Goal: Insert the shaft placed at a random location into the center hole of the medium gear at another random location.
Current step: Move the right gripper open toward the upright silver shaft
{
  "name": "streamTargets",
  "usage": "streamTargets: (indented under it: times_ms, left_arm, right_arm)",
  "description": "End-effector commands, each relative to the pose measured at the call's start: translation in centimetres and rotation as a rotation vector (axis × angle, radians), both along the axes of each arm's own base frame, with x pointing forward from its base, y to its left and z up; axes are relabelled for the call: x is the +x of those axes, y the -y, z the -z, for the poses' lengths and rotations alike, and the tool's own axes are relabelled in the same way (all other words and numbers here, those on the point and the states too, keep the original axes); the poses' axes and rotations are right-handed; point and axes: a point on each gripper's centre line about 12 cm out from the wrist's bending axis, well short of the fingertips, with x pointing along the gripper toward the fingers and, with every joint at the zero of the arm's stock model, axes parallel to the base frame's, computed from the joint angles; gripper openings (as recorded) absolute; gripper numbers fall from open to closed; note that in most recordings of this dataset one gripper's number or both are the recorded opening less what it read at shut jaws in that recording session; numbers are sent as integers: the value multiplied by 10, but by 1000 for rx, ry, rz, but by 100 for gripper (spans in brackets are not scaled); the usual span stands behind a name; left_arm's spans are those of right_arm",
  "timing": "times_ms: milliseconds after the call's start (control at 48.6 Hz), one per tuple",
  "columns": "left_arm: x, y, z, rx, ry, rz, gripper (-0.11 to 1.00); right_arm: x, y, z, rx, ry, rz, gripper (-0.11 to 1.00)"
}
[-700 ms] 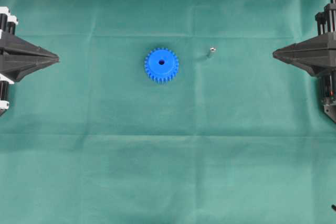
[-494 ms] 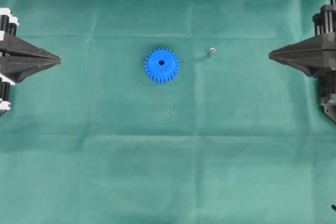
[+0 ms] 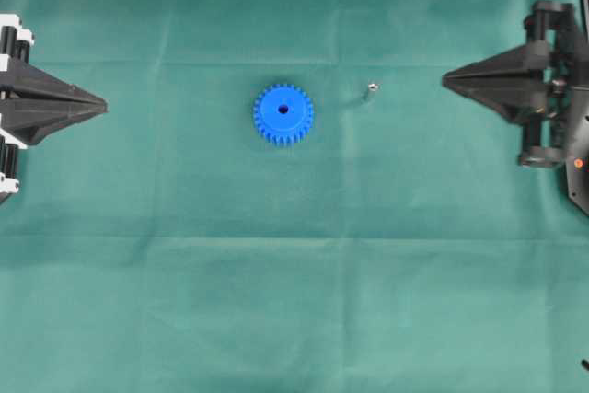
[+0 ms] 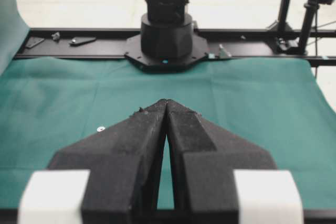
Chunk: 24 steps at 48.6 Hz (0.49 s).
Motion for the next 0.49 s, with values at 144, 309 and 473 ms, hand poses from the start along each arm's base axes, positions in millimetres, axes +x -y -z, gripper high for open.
streamTargets:
  times_ms: [144, 309, 473]
  left_arm:
    - [2, 0, -5, 5, 8, 1, 0]
    - [2, 0, -4, 6, 5, 1, 0]
    - [2, 0, -4, 6, 3, 1, 0]
  right_arm:
    - [22, 17, 34, -19, -68, 54, 80]
    - [34, 25, 72, -12, -156, 73, 78]
    - [47, 31, 98, 0, -201, 86, 82]
